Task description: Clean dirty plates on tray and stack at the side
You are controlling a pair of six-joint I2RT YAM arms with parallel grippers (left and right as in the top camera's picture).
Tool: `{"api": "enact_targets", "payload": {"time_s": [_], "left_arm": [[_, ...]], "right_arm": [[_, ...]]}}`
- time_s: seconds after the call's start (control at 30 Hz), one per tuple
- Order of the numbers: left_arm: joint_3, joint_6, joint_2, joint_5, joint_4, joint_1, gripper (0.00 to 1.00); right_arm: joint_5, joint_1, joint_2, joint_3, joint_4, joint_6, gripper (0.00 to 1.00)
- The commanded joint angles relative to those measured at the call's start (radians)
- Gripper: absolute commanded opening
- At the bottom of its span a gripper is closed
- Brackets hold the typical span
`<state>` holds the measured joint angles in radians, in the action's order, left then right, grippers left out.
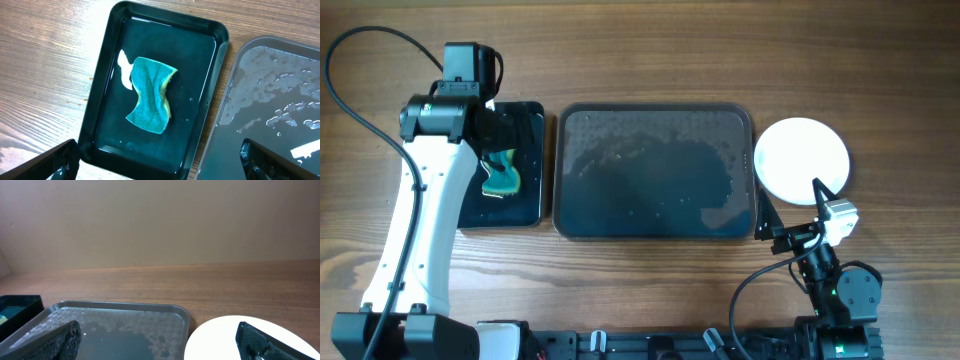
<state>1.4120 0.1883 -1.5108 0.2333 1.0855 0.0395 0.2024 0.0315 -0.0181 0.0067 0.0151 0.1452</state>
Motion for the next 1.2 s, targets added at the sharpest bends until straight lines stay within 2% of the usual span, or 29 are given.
{"api": "enact_targets", "payload": {"time_s": [0.0,0.1,0.2,0.3,0.6,0.77,0.97,1.17], "left_arm": [[0.008,0.003,0.053,-0.018,-0.004,0.003,1.00],[-0.004,0.011,0.153,-0.081,-0.076,0.003,1.00],[-0.091,0.098,0.296,-0.092,-0.259,0.002,1.00],[-0.305,0.134,0.491,-0.108,-0.510,0.002,1.00],[-0.988,0.134,1.033,-0.114,-0.987,0.002,1.00],[-1.205,0.123,1.239,-0.129,-1.053,0.001,1.00],[-1.294,-0.037,1.358,-0.212,-1.052,-0.029,1.00],[-1.369,-0.074,1.452,-0.214,-1.045,-0.031,1.00]], "right_arm": [[0.016,0.005,0.014,-0.002,0.003,0.014,1.00],[0.016,0.005,0.014,-0.002,0.003,0.015,1.00],[0.016,0.005,0.014,-0.002,0.003,0.015,1.00],[0.016,0.005,0.014,-0.002,0.003,0.015,1.00],[0.016,0.005,0.014,-0.002,0.002,0.014,1.00],[0.016,0.005,0.014,-0.002,0.002,0.015,1.00],[0.016,0.005,0.014,-0.002,0.002,0.014,1.00],[0.016,0.005,0.014,-0.002,0.002,0.015,1.00]]}}
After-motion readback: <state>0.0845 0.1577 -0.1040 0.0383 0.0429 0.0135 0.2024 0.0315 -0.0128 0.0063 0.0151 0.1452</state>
